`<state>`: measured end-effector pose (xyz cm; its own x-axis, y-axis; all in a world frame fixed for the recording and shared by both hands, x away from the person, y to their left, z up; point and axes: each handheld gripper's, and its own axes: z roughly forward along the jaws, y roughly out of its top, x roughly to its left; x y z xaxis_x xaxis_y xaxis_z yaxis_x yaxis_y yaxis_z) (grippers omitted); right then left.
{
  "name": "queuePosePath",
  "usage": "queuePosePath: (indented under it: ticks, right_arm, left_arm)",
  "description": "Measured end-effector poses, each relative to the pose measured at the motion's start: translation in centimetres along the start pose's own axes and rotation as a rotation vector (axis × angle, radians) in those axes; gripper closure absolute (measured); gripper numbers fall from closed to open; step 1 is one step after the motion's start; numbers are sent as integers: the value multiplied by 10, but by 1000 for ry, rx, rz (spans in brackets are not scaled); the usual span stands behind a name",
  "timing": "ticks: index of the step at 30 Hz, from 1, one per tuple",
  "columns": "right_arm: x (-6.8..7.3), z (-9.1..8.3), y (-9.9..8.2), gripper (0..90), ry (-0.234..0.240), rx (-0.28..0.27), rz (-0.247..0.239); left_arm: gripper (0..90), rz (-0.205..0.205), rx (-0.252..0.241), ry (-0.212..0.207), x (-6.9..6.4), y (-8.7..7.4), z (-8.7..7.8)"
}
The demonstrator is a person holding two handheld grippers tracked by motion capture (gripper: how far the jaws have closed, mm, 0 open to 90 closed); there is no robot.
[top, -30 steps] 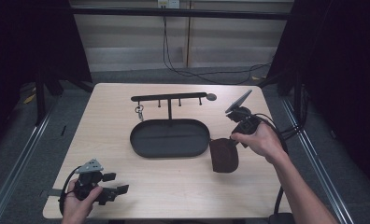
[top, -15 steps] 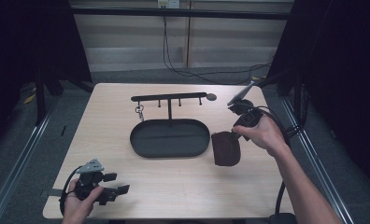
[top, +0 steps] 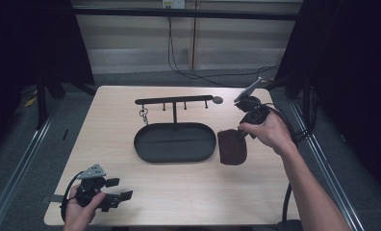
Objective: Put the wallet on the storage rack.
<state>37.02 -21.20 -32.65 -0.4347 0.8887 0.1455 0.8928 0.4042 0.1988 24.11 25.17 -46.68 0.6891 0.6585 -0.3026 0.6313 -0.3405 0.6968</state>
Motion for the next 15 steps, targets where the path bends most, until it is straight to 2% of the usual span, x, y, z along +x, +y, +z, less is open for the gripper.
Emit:
queuePosePath:
  ticks: [4, 15]
  right_arm:
    - [0, -2, 6, 782, 7, -18, -2]
    - [2, 8, 23, 783, 38, -39, -7]
  left_arm:
    - [221, -4, 8, -3, 0, 0, 1]
    - [221, -5, -2, 0, 1, 0, 0]
